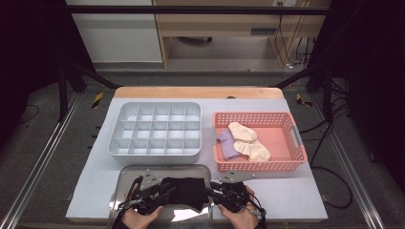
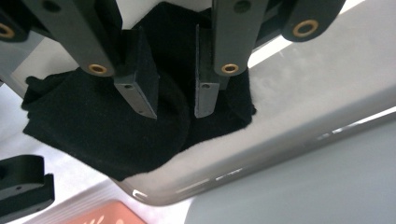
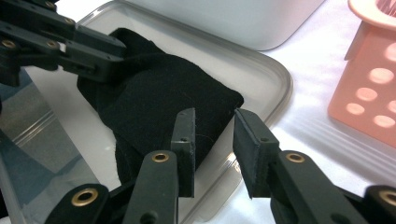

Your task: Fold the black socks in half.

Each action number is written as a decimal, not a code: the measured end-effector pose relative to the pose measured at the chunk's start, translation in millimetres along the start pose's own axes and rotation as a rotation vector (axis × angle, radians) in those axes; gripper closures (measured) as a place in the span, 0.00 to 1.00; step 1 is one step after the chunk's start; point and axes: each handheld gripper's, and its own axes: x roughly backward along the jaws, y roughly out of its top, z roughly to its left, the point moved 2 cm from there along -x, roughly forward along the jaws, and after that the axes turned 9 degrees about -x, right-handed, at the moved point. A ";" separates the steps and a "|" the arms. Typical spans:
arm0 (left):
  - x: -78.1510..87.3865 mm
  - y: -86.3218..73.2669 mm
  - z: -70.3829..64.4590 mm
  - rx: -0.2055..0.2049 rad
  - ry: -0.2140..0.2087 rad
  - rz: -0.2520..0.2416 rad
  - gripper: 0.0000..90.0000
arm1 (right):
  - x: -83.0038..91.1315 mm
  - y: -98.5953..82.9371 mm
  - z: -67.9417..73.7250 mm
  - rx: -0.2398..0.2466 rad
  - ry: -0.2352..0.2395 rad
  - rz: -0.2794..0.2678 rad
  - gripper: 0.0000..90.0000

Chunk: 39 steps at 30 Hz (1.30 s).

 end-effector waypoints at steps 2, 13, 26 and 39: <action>-4.4 -1.5 -0.6 0.004 -0.001 0.013 0.78 | -0.1 0.1 0.5 0.002 0.002 -0.001 0.78; 9.0 5.3 -2.6 -0.001 -0.015 -0.071 0.98 | 1.0 2.0 3.1 0.019 0.001 -0.017 0.76; 19.0 -9.1 22.8 0.038 -0.007 -0.009 0.98 | -20.2 10.0 31.9 0.065 0.084 -0.023 0.85; 19.9 -15.5 25.5 0.015 0.048 -0.032 0.78 | -25.2 -1.7 28.9 0.059 0.053 0.012 0.81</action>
